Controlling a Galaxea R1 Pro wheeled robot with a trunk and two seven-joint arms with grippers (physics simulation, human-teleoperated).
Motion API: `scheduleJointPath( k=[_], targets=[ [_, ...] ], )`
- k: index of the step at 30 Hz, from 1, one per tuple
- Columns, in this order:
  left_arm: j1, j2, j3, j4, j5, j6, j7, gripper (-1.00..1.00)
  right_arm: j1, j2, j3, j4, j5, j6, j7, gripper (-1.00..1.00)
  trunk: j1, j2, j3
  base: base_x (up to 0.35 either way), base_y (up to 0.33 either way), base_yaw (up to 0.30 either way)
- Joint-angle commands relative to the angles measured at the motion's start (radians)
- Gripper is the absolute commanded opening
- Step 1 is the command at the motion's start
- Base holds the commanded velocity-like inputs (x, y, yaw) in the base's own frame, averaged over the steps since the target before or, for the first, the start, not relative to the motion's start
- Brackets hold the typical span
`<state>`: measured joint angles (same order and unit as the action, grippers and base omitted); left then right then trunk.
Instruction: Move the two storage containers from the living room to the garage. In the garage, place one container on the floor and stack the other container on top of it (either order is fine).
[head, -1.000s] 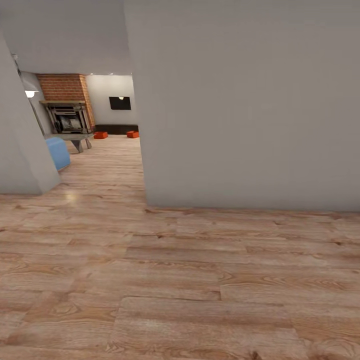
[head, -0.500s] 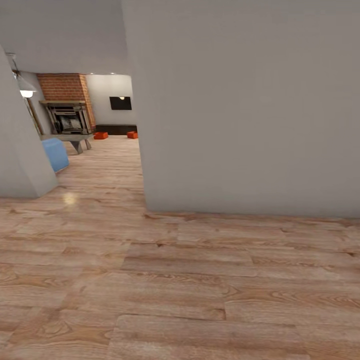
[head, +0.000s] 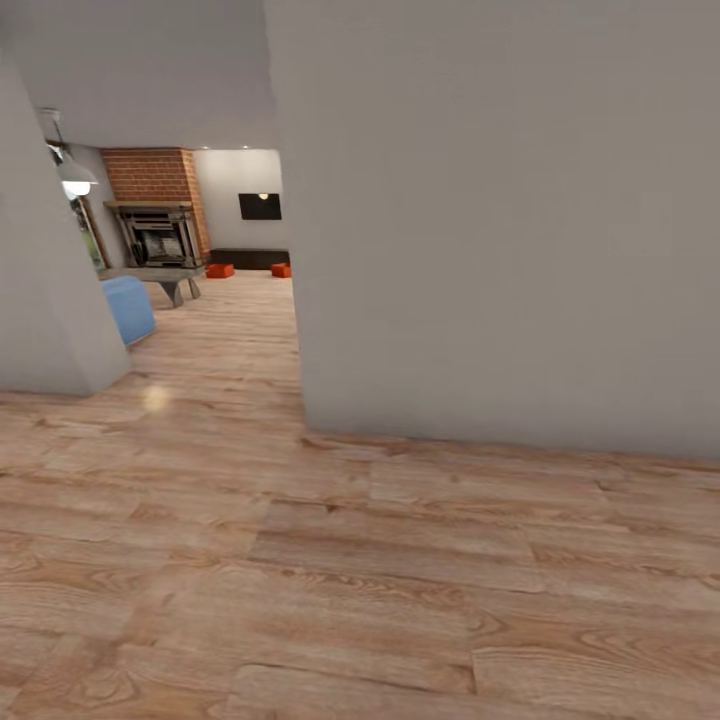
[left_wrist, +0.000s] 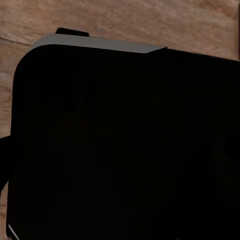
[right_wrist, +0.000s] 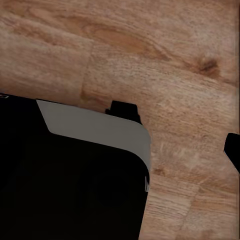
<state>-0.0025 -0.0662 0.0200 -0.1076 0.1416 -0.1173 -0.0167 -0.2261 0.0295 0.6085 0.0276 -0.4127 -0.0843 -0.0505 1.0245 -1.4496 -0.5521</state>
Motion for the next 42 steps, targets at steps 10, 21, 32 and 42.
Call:
scheduleJointPath(
  k=[10, 21, 32, 42],
  targets=[
    [0.000, 0.000, 0.001, 0.000, 0.007, -0.002, -0.002, 1.00, -0.001, 0.000, 0.008, 0.003, -0.010, -0.010, -0.002, 1.00, 0.001, 0.000, -0.001, 0.321, 0.000, 0.072],
    [0.000, 0.000, 0.001, 0.000, 0.007, -0.002, -0.002, 1.00, -0.001, 0.000, 0.008, 0.003, -0.011, -0.012, -0.002, 1.00, 0.001, 0.000, -0.001, 0.321, 0.000, 0.241],
    [-0.001, -0.001, 0.001, 0.000, 0.007, -0.002, -0.002, 1.00, -0.001, 0.000, 0.008, 0.003, -0.011, -0.012, -0.002, 1.00, 0.001, 0.000, -0.001, 0.321, 0.000, 0.253],
    [-0.001, -0.001, 0.001, 0.000, 0.007, -0.002, -0.002, 1.00, -0.001, 0.000, 0.008, 0.003, -0.011, -0.012, -0.002, 1.00, 0.001, 0.000, -0.001, 0.321, 0.000, 0.164]
  ],
)
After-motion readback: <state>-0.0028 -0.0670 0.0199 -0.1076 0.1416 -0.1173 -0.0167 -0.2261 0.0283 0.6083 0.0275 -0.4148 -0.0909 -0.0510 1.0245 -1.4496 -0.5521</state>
